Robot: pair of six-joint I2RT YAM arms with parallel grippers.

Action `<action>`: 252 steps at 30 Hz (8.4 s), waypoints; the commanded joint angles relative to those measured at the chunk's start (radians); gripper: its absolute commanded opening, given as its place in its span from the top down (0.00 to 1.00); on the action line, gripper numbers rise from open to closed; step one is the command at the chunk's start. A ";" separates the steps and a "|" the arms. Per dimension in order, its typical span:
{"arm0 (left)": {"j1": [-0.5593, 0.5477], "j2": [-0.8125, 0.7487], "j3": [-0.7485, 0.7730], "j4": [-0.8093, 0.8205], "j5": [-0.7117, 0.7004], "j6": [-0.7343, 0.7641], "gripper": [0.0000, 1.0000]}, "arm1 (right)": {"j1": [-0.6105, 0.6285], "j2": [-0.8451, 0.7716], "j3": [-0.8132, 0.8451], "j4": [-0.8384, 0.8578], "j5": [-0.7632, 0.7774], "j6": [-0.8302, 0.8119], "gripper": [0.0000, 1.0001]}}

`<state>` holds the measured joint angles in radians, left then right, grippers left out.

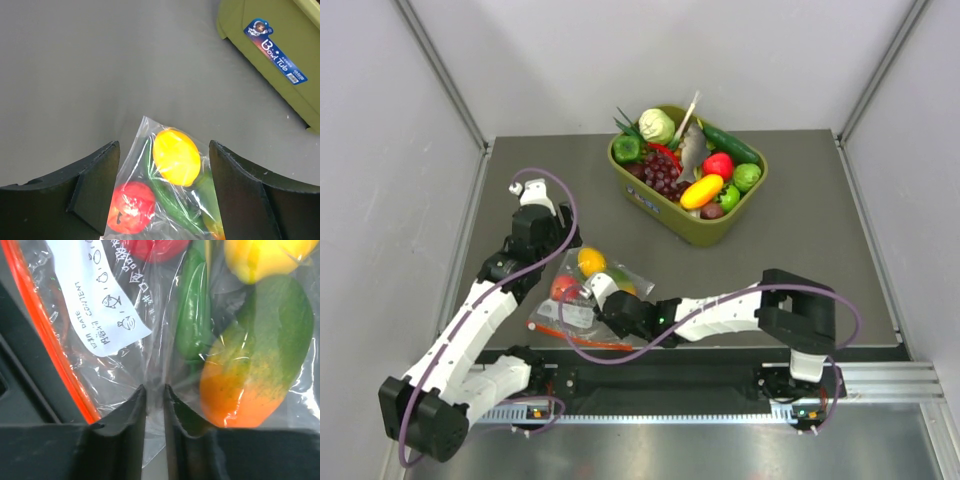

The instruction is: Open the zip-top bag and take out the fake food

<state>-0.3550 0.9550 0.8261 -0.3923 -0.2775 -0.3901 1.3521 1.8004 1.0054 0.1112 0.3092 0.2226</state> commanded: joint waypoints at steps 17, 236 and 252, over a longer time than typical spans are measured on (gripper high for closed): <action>0.005 -0.085 -0.001 0.039 0.106 0.068 0.23 | -0.419 -0.154 0.137 -0.042 -0.261 0.038 1.00; -0.219 -0.110 0.136 0.021 0.787 0.533 1.00 | -0.383 -0.610 0.107 -0.163 -0.628 -0.497 0.99; -0.004 -0.153 0.030 0.135 0.730 0.478 1.00 | -0.395 -0.607 0.033 -0.145 -0.576 -0.491 0.99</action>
<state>-0.3996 0.7940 0.8619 -0.3336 0.4911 0.0982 0.9653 1.2240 1.0420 -0.0551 -0.2745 -0.2665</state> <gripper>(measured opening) 0.012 0.111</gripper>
